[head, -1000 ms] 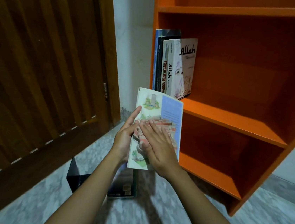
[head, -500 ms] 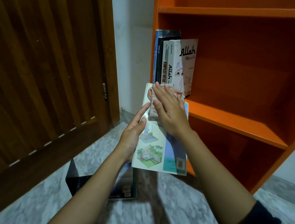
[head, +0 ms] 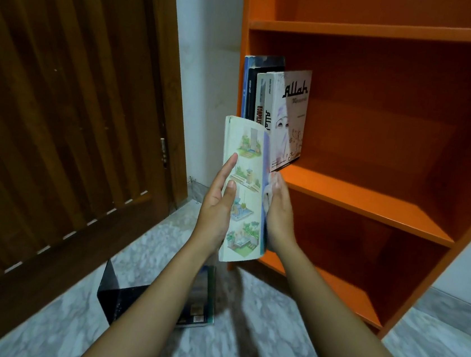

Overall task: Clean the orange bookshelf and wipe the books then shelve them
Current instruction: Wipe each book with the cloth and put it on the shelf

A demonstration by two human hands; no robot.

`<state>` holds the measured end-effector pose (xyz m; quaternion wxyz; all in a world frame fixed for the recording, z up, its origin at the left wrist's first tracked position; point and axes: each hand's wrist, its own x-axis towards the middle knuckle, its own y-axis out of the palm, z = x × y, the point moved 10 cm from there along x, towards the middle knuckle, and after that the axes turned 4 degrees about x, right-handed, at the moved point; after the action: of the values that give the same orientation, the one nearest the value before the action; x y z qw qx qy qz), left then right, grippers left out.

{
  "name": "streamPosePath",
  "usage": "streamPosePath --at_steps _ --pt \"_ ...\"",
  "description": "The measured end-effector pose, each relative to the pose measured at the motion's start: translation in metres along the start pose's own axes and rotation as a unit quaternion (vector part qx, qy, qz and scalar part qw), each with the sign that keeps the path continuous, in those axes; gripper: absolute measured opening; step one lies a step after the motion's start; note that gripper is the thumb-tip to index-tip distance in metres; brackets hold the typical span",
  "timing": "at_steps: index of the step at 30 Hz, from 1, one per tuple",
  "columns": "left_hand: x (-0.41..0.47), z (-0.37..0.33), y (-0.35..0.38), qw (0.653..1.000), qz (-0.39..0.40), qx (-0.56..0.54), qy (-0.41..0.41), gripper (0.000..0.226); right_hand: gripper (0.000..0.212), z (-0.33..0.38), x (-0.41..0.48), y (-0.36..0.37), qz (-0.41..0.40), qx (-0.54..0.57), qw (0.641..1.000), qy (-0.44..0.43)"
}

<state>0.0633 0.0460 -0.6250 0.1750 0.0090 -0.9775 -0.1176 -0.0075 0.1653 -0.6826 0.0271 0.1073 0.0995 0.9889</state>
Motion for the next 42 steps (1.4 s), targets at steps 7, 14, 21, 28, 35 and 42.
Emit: streamPosePath --at_steps 7,14,21,28,35,42 --pt "0.002 0.008 -0.009 0.99 -0.052 -0.126 -0.045 0.042 0.045 0.041 -0.045 0.04 0.067 -0.238 0.939 -0.24" --pt "-0.002 0.012 -0.03 0.974 -0.104 -0.19 -0.071 0.038 0.044 0.047 -0.087 0.057 0.152 -0.369 0.813 -0.425" --pt "-0.004 0.01 -0.021 0.969 -0.056 -0.228 -0.08 0.04 0.048 0.023 -0.064 0.001 -0.002 -0.235 0.935 -0.266" --pt "-0.007 0.001 -0.015 0.987 -0.007 -0.145 -0.07 0.039 0.045 0.003 -0.036 -0.029 -0.03 0.038 0.998 -0.041" --pt "-0.003 -0.02 -0.037 0.997 -0.063 0.039 0.036 0.033 0.057 -0.006 -0.035 -0.033 0.058 0.096 0.994 -0.002" --pt "0.007 -0.012 -0.055 0.963 -0.097 0.246 0.044 0.041 0.059 0.006 -0.036 -0.041 0.04 0.149 0.988 0.004"
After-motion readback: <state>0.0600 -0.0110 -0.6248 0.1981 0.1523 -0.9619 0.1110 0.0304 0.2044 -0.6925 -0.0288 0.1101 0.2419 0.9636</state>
